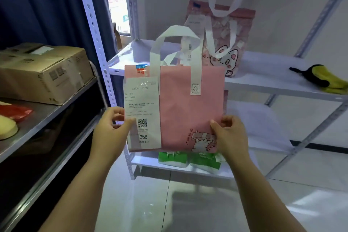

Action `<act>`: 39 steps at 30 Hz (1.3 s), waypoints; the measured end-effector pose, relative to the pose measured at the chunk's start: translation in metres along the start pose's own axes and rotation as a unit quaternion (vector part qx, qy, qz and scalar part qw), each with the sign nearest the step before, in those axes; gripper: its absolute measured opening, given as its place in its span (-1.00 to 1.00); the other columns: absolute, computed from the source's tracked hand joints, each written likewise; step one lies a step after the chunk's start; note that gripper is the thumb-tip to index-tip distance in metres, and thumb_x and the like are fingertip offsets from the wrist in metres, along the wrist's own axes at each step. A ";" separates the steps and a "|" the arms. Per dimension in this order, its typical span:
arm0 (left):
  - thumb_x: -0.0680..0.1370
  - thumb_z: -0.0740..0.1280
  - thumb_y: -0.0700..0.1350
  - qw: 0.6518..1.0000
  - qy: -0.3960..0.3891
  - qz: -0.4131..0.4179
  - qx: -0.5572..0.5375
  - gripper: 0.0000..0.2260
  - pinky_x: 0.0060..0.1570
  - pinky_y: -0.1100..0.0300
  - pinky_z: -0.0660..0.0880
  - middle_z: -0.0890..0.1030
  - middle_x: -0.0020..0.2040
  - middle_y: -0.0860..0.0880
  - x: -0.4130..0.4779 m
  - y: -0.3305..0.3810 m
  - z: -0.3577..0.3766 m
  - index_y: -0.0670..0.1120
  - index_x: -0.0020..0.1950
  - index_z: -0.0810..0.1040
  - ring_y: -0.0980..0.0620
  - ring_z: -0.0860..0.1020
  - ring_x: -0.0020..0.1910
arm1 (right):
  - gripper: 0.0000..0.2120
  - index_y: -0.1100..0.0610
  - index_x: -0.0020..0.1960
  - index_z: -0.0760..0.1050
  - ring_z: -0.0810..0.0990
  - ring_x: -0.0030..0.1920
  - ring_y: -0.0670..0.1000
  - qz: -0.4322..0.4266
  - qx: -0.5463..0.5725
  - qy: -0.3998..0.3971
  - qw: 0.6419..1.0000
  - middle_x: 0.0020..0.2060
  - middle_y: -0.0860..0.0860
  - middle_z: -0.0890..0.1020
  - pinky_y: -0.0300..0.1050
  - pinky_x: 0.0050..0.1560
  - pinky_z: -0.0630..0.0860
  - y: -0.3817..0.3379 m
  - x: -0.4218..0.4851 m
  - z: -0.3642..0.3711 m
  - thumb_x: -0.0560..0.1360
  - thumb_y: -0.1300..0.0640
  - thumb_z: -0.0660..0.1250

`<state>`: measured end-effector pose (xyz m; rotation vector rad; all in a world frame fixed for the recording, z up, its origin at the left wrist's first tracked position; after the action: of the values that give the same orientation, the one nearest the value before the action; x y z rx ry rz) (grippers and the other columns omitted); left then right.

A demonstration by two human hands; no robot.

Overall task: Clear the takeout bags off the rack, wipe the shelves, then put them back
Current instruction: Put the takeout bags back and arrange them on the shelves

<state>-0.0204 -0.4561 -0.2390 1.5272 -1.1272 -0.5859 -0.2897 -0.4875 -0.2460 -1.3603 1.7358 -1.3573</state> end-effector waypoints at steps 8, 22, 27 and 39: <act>0.48 0.36 -0.07 0.980 -0.184 -0.066 -0.028 -0.85 -0.25 0.04 0.60 0.61 -0.12 0.12 -0.013 -0.019 0.070 0.19 -0.10 0.47 0.06 0.60 -0.10 | -0.85 0.04 -0.05 0.42 0.55 -0.17 -0.05 0.109 -0.058 0.089 0.988 -0.21 -0.10 0.54 -0.11 -0.22 0.46 0.059 -0.027 -0.056 0.45 0.06 0.37; 0.49 0.34 -0.12 0.921 -0.373 -0.115 0.018 -0.82 0.02 -0.08 0.55 0.63 -0.02 0.12 -0.051 -0.034 0.235 0.14 0.00 0.46 0.06 0.59 -0.03 | -0.62 0.17 0.27 0.44 0.62 -0.11 0.05 0.245 -0.146 0.120 0.951 -0.04 0.02 0.60 -0.02 -0.08 0.57 0.150 -0.009 -0.151 0.48 0.10 0.33; 0.50 0.34 -0.16 0.920 -0.367 -0.135 0.011 -0.76 -0.10 0.10 0.52 0.63 0.05 0.04 -0.051 -0.024 0.310 0.09 0.11 0.44 0.00 0.60 0.01 | -0.62 0.16 0.25 0.47 0.61 -0.10 0.08 0.256 -0.162 0.082 0.949 -0.05 0.05 0.63 0.06 0.00 0.56 0.186 0.049 -0.183 0.46 0.09 0.32; 0.50 0.33 -0.18 0.916 -0.362 -0.170 0.035 -0.61 -0.01 0.10 0.47 0.60 0.06 0.12 -0.032 -0.034 0.449 0.16 0.25 0.43 0.07 0.56 0.06 | -0.80 0.12 0.02 0.50 0.62 -0.15 0.08 0.285 -0.153 0.008 0.946 -0.10 0.06 0.63 0.07 -0.08 0.60 0.273 0.181 -0.220 0.40 0.15 0.30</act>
<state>-0.3986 -0.6399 -0.4034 1.6231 -1.4389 -1.4501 -0.6437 -0.5782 -0.3944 -0.8733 2.1908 -0.8021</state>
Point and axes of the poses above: each hand's wrist, its own x-axis towards the middle knuckle, its own z-axis out of the palm, y = z × x, the point moved 1 cm from there along x, towards the middle knuckle
